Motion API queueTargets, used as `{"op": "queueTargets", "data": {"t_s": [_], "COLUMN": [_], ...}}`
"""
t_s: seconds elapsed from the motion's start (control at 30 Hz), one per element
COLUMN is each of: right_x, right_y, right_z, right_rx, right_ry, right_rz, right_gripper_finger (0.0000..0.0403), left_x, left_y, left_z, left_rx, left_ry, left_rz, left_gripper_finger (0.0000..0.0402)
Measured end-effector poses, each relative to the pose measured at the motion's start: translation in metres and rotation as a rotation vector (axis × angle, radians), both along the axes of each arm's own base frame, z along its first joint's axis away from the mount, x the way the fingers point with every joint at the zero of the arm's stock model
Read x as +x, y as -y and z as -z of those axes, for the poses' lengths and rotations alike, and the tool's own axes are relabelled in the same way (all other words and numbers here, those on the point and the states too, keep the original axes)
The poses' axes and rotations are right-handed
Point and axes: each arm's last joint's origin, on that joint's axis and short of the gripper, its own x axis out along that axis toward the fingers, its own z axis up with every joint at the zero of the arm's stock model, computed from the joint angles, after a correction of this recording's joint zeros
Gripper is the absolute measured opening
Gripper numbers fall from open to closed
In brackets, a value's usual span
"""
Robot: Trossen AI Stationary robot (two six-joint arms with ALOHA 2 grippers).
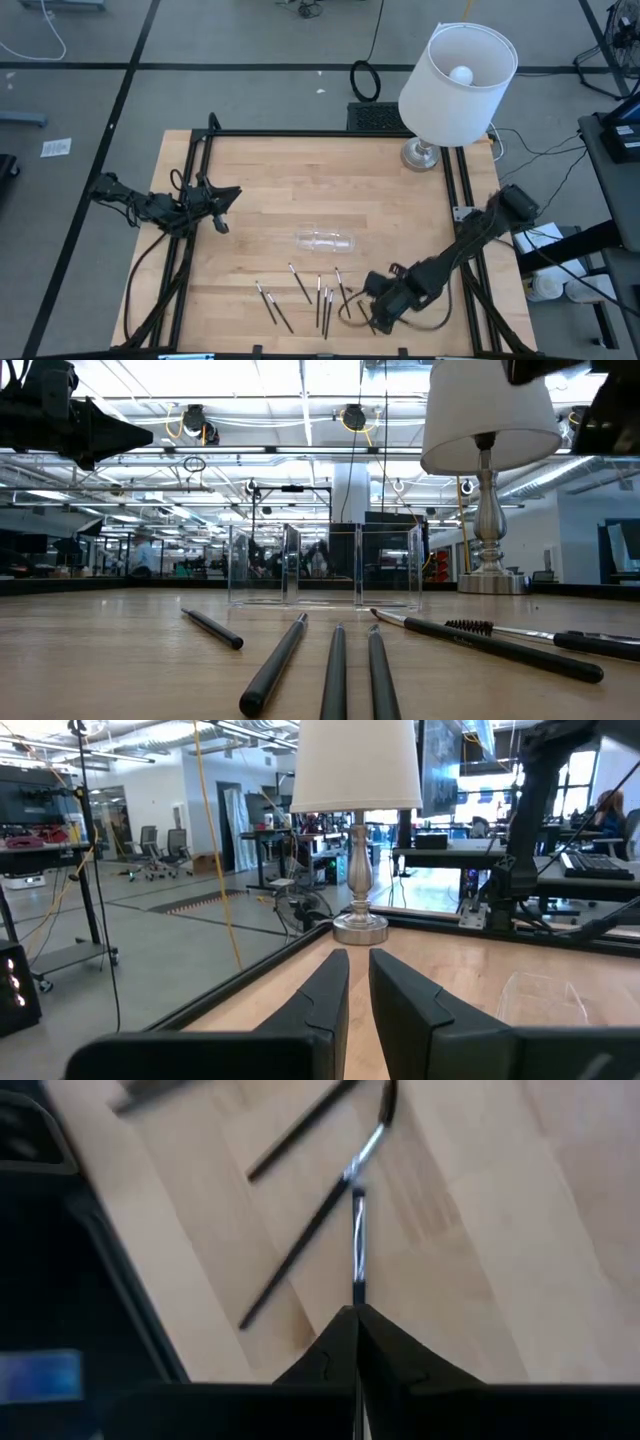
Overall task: Pick & Place Makeup Supplies
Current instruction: Put the makeup brush into the transparent organizer
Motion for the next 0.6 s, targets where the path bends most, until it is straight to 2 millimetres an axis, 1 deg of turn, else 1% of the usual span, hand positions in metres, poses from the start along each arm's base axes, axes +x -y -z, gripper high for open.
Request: {"op": "queueTargets", "data": {"t_s": [0.13, 0.2, 0.27, 0.37, 0.47, 0.53, 0.6], "right_x": [0.017, 0.026, 0.033, 0.043, 0.048, 0.049, 0.05], "right_y": [-0.024, -0.032, -0.039, -0.043, -0.041, -0.04, -0.04], "right_z": [-0.007, -0.001, 0.007, 0.016, 0.023, 0.024, 0.023], "right_rx": [-0.131, -0.176, -0.202, -0.196, -0.21, -0.236, -0.263], "right_ry": [-0.165, -0.254, -0.307, -0.309, -0.289, -0.27, -0.236], "right_rz": [-0.024, -0.034, -0.062, -0.1, -0.114, -0.115, -0.121], "right_gripper_finger": [0.0, 0.0, 0.0, 0.0, 0.0006, 0.0022, 0.0045], "left_x": [0.0, 0.0, 0.0, 0.0, 0.0, 0.0, 0.0], "left_y": [0.0, 0.0, 0.0, 0.0, 0.0, 0.0, 0.0], "left_z": [0.0, 0.0, 0.0, 0.0, 0.0, 0.0, 0.0], "left_rx": [-0.006, -0.021, -0.028, -0.044, -0.044, -0.044, -0.034], "left_ry": [0.002, 0.009, 0.013, 0.02, 0.019, 0.019, 0.014], "left_rz": [-0.003, 0.0, 0.001, 0.003, 0.003, 0.003, 0.002], "left_gripper_finger": [0.0051, 0.0051, 0.0051, 0.0051, 0.0051, 0.0051, 0.0051]}}
